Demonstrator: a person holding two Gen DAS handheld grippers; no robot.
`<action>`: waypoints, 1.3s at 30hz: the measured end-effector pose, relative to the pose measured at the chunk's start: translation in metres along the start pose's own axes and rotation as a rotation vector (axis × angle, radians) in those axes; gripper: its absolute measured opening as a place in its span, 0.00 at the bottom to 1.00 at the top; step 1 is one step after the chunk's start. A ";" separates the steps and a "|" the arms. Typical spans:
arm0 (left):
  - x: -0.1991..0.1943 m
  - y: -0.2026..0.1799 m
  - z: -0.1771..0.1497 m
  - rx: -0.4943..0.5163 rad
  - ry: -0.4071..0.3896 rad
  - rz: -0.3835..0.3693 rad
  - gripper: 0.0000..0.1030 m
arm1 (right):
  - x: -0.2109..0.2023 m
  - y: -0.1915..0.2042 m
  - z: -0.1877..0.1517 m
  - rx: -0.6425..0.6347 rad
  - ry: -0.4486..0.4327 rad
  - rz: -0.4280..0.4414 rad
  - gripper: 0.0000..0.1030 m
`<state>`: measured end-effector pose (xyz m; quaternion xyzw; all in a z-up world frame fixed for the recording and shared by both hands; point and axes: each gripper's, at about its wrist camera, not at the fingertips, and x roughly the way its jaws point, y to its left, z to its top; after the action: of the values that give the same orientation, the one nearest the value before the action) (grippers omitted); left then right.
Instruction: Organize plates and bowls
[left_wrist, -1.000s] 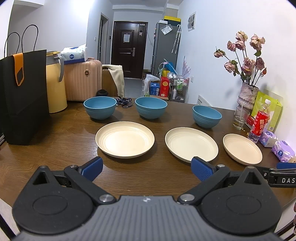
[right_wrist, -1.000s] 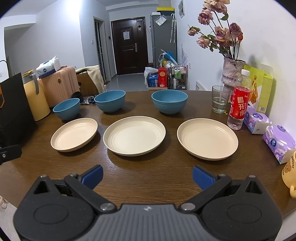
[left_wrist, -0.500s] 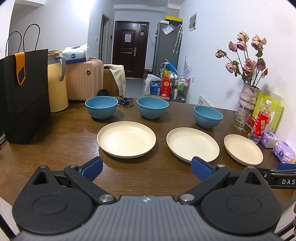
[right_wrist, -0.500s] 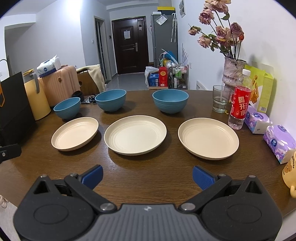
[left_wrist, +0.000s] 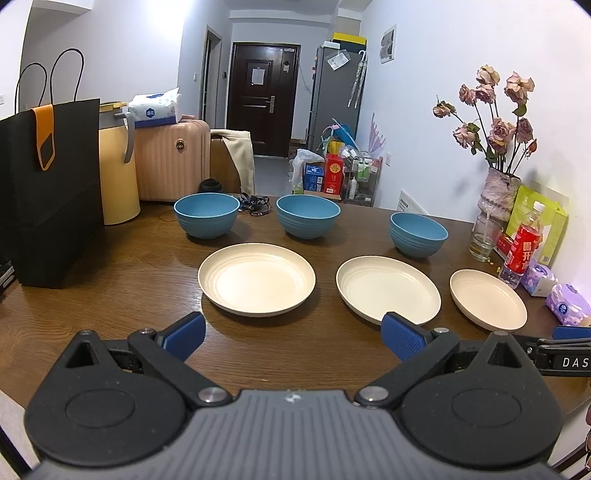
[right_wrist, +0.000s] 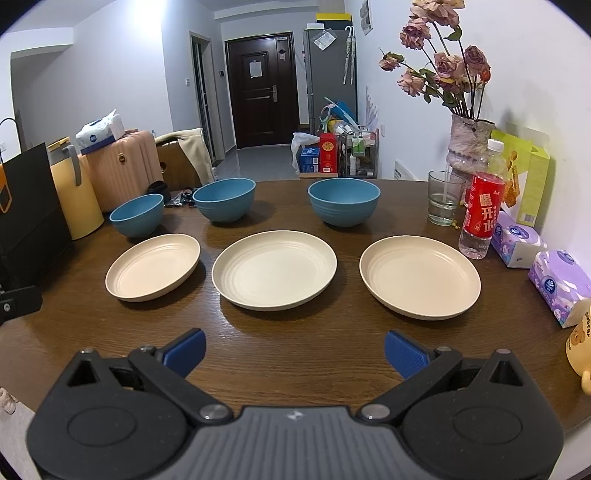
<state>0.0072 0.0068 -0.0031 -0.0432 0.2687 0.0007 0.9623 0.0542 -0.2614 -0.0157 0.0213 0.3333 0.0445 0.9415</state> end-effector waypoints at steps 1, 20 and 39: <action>-0.001 0.000 0.001 -0.001 -0.001 0.001 1.00 | 0.000 0.000 0.000 0.000 0.000 0.000 1.00; -0.006 0.019 0.011 -0.015 -0.005 0.016 1.00 | 0.002 0.014 0.011 0.001 0.009 0.007 1.00; 0.000 0.020 0.015 -0.025 0.000 0.021 1.00 | 0.010 0.013 0.018 -0.005 0.013 0.009 1.00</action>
<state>0.0140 0.0280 0.0079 -0.0526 0.2692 0.0142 0.9616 0.0726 -0.2479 -0.0066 0.0200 0.3394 0.0497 0.9391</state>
